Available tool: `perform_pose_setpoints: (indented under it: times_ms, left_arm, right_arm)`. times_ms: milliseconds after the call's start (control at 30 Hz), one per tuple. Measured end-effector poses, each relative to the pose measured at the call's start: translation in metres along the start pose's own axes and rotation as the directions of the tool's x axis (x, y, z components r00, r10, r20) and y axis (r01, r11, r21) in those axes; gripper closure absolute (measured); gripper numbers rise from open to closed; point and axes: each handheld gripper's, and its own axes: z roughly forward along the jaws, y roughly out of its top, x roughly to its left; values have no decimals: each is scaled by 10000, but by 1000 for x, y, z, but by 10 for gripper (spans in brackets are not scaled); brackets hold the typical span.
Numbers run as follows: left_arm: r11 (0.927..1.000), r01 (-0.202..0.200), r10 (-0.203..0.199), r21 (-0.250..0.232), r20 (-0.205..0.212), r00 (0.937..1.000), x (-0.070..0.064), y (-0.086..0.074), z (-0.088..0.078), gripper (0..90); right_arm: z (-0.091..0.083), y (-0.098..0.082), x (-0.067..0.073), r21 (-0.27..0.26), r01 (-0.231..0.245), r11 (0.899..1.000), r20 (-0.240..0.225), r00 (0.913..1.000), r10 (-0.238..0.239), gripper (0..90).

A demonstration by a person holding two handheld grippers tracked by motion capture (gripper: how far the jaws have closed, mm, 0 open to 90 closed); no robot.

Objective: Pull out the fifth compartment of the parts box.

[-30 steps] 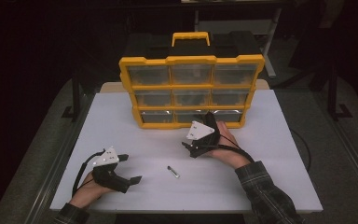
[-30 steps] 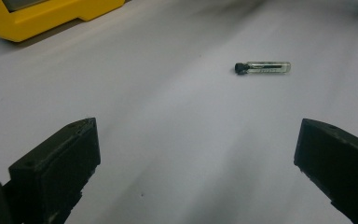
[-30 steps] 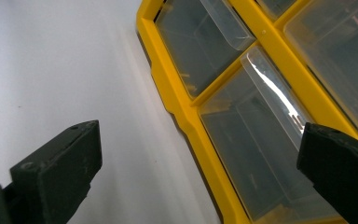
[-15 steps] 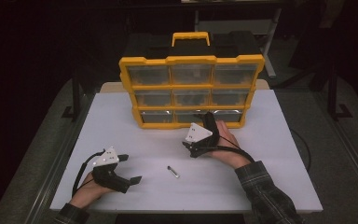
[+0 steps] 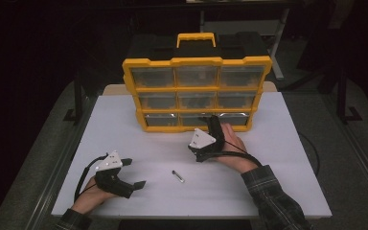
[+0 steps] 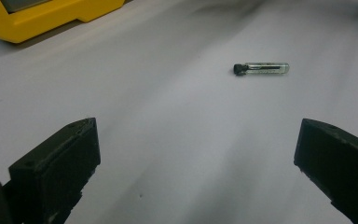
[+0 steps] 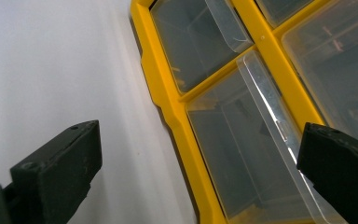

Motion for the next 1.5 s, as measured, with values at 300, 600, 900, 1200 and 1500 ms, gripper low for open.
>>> perform_pose_setpoints:
  times_ms: [300, 600, 900, 1200, 1500]
  left_arm:
    - [10000, -60, 60, 47, -7, 10000, 0, 0, 0, 0]
    - [10000, -25, 25, 35, 3, 10000, 0, 0, 0, 0]
    - [10000, -1, 1, -58, -4, 10000, -1, 0, 0, 0]
    - [10000, -35, 35, -81, -44, 10000, -1, 0, 0, 0]
    - [10000, -57, 57, -53, -41, 10000, -1, 0, 0, 0]
  right_arm:
    - [1, 1, 3, -40, 403, 9992, 267, 9988, -402, 0]
    - [2, 1, 2, 77, 1307, 9914, 502, 9901, -1309, 0]
    - [1, 3, 3, 367, 2099, 9770, 594, 9755, -2118, 0]
    - [3, 3, 7, 415, 2284, 9727, 944, 9683, -2314, 0]
    - [4, 3, 11, 593, 2783, 9587, 1253, 9507, -2837, 0]
